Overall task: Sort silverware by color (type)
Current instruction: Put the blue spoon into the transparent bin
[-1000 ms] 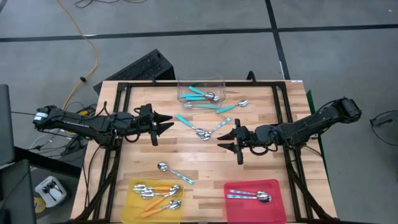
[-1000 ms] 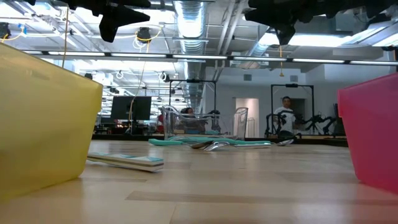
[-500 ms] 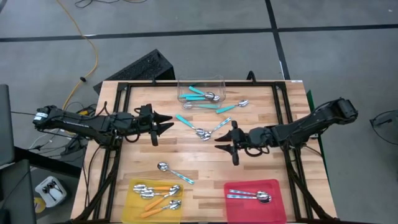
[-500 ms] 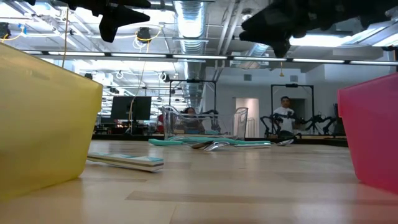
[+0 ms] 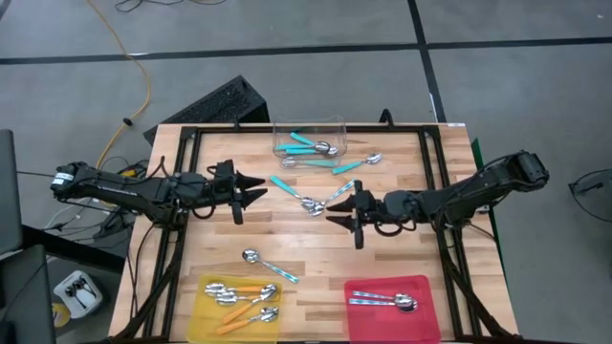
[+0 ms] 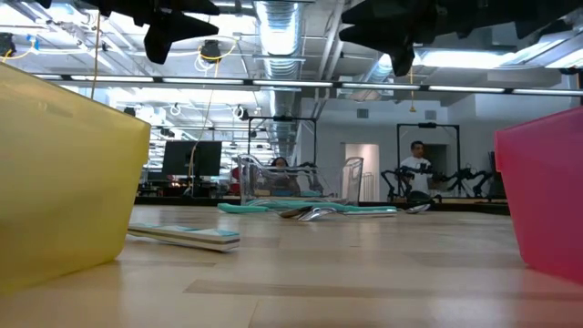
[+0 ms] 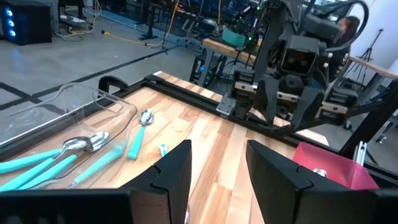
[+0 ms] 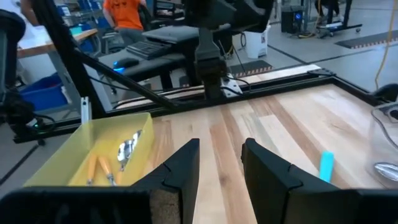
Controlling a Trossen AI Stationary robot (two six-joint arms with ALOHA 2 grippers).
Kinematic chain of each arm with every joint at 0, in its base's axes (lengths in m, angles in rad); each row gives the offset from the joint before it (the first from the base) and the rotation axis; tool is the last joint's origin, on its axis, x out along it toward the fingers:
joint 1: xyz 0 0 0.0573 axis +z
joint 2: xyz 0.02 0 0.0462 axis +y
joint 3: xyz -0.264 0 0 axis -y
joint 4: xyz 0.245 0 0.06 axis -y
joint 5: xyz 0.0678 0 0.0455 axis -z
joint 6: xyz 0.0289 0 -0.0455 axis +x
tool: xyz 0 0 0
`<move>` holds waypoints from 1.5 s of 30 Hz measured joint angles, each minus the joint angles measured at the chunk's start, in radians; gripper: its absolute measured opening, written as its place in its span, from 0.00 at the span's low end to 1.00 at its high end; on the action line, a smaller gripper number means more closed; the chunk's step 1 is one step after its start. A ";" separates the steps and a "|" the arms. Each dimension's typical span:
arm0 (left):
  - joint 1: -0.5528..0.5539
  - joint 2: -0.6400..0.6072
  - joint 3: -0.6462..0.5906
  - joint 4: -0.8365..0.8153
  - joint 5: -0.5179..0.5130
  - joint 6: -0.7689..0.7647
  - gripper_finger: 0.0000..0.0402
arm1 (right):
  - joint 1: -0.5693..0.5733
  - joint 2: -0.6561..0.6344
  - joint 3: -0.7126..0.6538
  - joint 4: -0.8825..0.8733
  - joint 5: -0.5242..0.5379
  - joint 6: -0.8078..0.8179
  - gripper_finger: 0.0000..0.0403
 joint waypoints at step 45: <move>0.000 0.000 0.000 -0.136 0.000 -0.019 0.34 | -0.204 0.409 0.272 -0.265 -0.053 -0.184 0.61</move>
